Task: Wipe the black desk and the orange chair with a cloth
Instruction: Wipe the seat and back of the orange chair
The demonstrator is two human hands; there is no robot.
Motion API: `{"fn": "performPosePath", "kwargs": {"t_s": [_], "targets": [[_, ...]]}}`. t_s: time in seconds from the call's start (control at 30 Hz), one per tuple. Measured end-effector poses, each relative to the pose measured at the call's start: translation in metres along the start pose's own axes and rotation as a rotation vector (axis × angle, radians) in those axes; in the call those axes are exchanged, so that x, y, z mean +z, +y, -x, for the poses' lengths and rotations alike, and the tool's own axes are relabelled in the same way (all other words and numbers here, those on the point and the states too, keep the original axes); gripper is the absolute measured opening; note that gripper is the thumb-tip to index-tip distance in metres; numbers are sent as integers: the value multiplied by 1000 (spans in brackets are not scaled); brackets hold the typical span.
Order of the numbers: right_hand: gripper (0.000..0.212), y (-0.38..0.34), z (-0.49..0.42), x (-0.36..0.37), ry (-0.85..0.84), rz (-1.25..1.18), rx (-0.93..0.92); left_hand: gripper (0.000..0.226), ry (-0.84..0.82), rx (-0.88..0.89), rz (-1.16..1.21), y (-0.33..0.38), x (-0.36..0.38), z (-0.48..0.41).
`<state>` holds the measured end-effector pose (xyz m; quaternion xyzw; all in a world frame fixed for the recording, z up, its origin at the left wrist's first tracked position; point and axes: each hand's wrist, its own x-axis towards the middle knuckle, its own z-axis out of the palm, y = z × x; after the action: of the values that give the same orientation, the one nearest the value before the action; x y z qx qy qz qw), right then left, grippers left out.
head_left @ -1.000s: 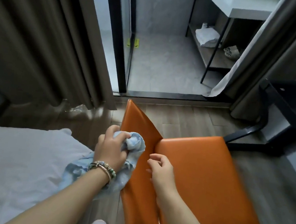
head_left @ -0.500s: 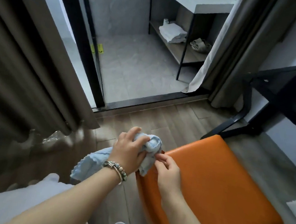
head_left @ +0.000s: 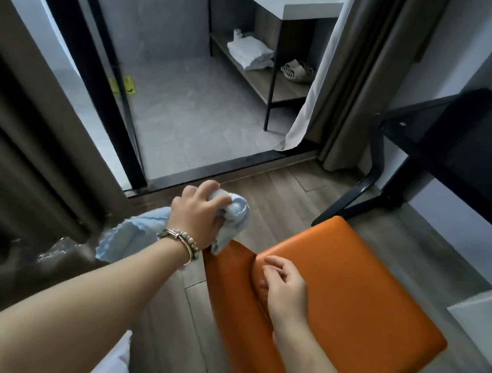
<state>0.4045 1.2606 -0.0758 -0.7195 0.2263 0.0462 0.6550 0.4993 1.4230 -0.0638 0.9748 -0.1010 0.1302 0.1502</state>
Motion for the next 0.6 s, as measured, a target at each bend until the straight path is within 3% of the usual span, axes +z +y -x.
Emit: {"fn": "performPosePath", "kwargs": {"t_s": [0.1, 0.17, 0.23, 0.33, 0.4, 0.47, 0.53, 0.6], "targets": [[28, -17, -3, -7, -62, -8, -146, 38, 221, -10, 266, 15, -15, -20], [36, -32, -8, -10, -74, 28, -330, 33, 316, -123, 522, 38, -34, -33], [49, -45, -14, -11, -69, 72, -465, 28, 308, -300, 839, 60, -48, -44], [75, -63, -23, -10, -133, 3, -578, 28, 15, -550, 1413, 86, -56, -49], [87, -68, -35, -11, -205, -151, -653, 15, -282, -592, 1536, 94, -52, -49], [77, -67, -44, -15, -166, -143, -669, 21, -552, -567, 1618, 95, -48, -46], [54, -61, -51, -20, -71, -82, -605, 30, -686, -512, 1678, 89, -47, -44], [38, -51, -55, -22, 5, 43, -489, 27, -697, -344, 1381, 73, -40, -42]]}}
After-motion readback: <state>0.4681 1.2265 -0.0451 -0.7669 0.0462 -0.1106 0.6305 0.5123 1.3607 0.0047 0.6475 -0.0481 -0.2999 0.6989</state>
